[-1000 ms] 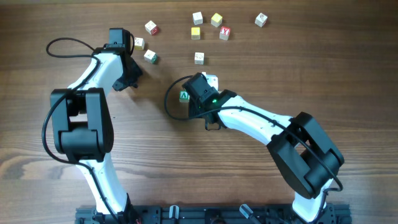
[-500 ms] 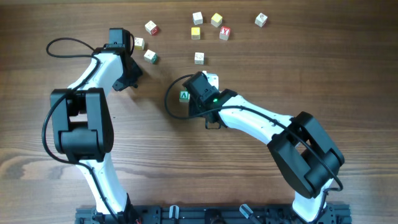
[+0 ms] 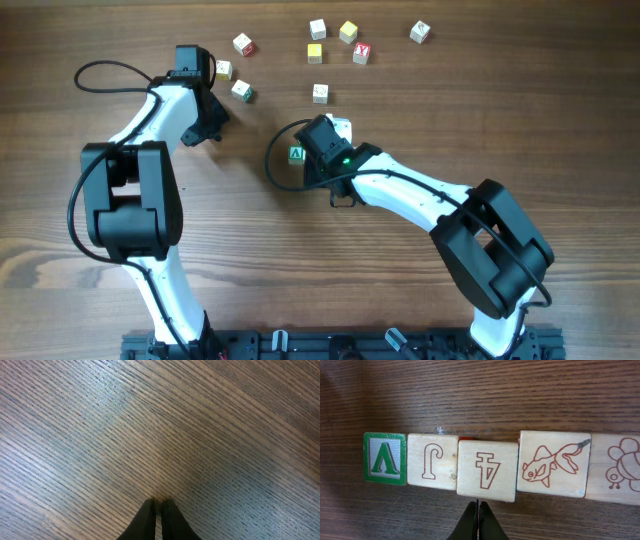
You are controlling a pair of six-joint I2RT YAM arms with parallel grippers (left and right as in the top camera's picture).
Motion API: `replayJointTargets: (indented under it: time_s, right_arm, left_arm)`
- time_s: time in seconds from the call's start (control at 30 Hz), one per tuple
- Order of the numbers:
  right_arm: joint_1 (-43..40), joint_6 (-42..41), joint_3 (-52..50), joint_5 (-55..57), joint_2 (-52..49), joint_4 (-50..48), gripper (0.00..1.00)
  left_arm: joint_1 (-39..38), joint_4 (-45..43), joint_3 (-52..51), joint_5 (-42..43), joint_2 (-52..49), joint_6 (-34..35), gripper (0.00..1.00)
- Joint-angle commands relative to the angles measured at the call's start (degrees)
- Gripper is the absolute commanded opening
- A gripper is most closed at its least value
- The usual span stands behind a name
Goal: Form a horizontal line
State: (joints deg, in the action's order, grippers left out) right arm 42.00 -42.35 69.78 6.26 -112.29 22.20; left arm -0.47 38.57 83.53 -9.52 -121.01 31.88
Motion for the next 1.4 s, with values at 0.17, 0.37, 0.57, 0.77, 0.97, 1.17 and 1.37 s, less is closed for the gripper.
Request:
replayJointTargets:
  time_s: [0.17, 0.37, 0.57, 0.77, 0.97, 1.17, 1.37]
  right_arm:
    - [-0.24, 0.33, -0.04, 1.53, -0.66, -0.48, 0.05]
    - [-0.24, 0.35, -0.04, 1.53, -0.66, -0.46, 0.05]
    - [-0.26, 0.33, -0.04, 1.84, -0.66, -0.57, 0.04]
    - [-0.26, 0.33, -0.04, 2.21, -0.66, -0.76, 0.04]
    - [-0.26, 0.33, -0.04, 2.4, -0.66, -0.76, 0.04]
    - [-0.26, 0.37, -0.04, 2.43, -0.66, -1.01, 0.04]
    - [-0.26, 0.35, -0.04, 2.43, -0.66, -1.01, 0.04]
  left_arm:
    - [0.0, -0.17, -0.07, 0.31, -0.76, 0.55, 0.09]
    - [0.0, -0.17, -0.07, 0.31, -0.76, 0.55, 0.09]
    - [0.0, -0.17, -0.07, 0.31, -0.76, 0.55, 0.09]
    - [0.0, -0.17, -0.07, 0.31, -0.76, 0.55, 0.09]
    - [0.0, -0.17, -0.07, 0.31, -0.76, 0.55, 0.09]
    - [0.0, -0.17, -0.07, 0.31, -0.76, 0.52, 0.09]
    - [0.0, -0.17, -0.07, 0.31, -0.76, 0.55, 0.09]
